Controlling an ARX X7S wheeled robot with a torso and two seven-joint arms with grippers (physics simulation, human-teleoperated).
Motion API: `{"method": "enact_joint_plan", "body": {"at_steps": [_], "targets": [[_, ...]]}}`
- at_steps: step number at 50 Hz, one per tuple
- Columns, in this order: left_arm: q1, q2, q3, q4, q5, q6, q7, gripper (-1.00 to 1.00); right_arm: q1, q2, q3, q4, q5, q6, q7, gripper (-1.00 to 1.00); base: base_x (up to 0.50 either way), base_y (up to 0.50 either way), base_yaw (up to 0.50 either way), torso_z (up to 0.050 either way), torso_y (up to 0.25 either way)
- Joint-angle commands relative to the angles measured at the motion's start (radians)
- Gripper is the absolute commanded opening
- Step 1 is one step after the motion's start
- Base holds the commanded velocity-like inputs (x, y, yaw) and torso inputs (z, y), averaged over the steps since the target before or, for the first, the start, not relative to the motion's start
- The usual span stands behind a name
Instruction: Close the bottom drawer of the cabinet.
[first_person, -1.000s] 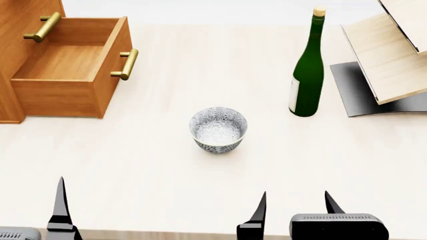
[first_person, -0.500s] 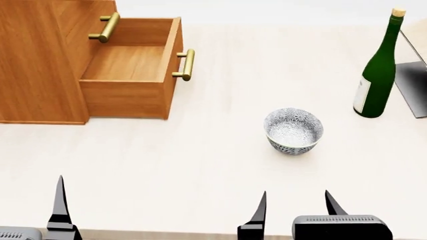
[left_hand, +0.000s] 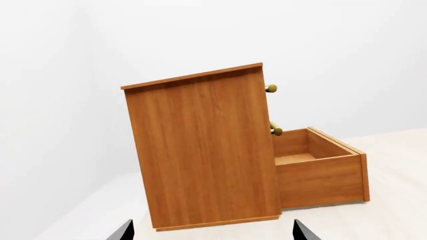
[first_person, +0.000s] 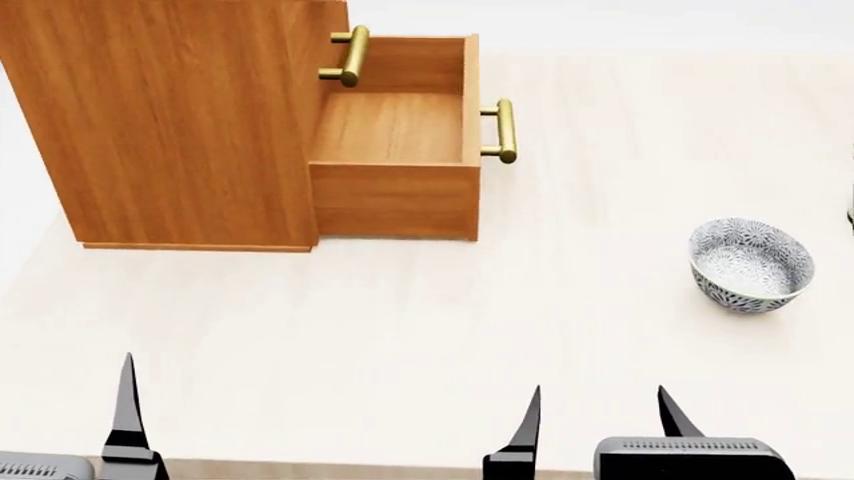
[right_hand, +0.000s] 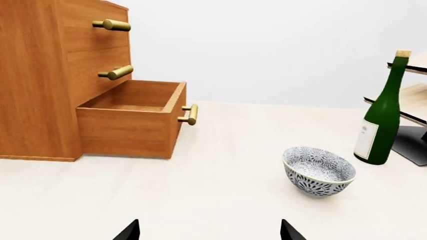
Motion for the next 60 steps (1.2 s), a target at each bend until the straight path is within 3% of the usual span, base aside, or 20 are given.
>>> {"method": "enact_joint_plan", "body": {"at_steps": [1, 19, 28, 37, 60], "targets": [[0.002, -0.007, 0.009, -0.005, -0.002, 0.005, -0.009, 1.0, -0.006, 0.004, 0.002, 0.006, 0.01, -0.015, 0.008, 1.0, 0.0, 0.5, 0.0, 0.0, 0.0], [-0.002, -0.017, 0.025, -0.024, -0.005, 0.019, -0.021, 1.0, -0.004, 0.006, 0.002, 0.021, 0.017, -0.018, 0.029, 1.0, 0.0, 0.49, 0.0, 0.0, 0.0], [0.002, -0.021, 0.028, -0.027, -0.008, 0.021, -0.028, 1.0, 0.01, -0.004, 0.006, 0.034, -0.006, -0.004, 0.081, 1.0, 0.0, 0.0, 0.0, 0.0, 0.0], [0.003, -0.024, 0.032, -0.022, -0.012, 0.019, -0.036, 1.0, 0.006, -0.005, 0.039, -0.005, 0.1, 0.017, 0.026, 1.0, 0.02, 0.0, 0.0, 0.0, 0.0], [0.0, -0.036, 0.041, -0.024, -0.02, 0.021, -0.049, 1.0, 0.021, 0.013, 0.014, -0.015, 0.083, 0.038, 0.062, 1.0, 0.49, 0.0, 0.0, 0.0, 0.0]]}}
